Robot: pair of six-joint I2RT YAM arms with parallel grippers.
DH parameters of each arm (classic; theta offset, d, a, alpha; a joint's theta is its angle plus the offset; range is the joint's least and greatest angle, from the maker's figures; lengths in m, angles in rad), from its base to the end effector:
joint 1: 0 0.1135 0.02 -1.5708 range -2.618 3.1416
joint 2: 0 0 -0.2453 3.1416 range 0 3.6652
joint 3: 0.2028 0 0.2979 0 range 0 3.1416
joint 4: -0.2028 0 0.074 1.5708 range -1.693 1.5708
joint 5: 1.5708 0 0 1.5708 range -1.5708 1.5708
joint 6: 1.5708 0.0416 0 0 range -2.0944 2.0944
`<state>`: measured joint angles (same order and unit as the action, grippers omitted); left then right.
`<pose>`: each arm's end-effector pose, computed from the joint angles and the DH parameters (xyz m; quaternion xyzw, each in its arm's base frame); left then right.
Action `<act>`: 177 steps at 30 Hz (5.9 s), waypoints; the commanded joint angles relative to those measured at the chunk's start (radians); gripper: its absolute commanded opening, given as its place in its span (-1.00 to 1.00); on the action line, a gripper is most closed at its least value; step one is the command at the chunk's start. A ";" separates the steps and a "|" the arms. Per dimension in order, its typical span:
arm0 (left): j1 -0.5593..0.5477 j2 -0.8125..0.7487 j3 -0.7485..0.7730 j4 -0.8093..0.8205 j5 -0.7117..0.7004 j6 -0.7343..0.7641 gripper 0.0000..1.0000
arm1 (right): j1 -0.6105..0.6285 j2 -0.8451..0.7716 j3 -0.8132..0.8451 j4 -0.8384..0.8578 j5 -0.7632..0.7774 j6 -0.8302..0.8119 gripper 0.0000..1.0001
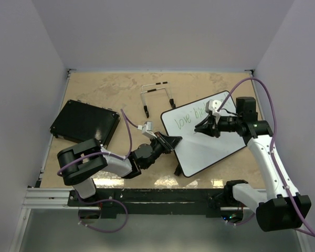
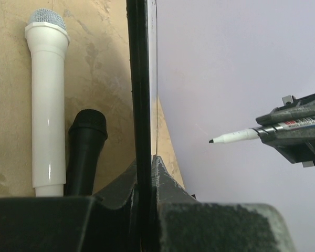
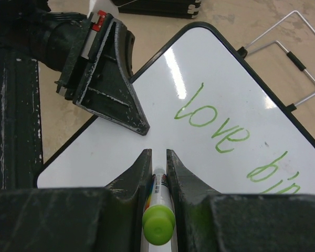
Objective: Write a sentence on the whiteboard
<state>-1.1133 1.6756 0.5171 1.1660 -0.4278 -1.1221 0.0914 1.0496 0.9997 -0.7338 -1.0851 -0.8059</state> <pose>0.1610 -0.2879 0.1150 -0.1537 0.6877 -0.5581 0.4381 0.2540 0.0602 0.3057 -0.5215 0.6268 0.3319 0.4744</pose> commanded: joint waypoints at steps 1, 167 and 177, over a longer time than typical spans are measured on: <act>-0.005 -0.019 0.004 0.150 0.009 0.108 -1.00 | 0.002 -0.028 0.016 0.083 0.050 0.086 -1.00; 0.059 -0.019 0.014 0.230 0.020 -0.028 -1.00 | 0.260 0.175 0.105 0.066 0.260 0.094 -1.00; 0.063 -0.019 0.006 0.235 0.023 -0.030 -1.00 | 0.194 0.144 0.053 0.192 0.330 0.201 -1.00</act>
<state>-1.0611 1.7054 0.5121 1.1957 -0.3885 -1.1858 0.3061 1.2182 1.0634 -0.6334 -0.7933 -0.6716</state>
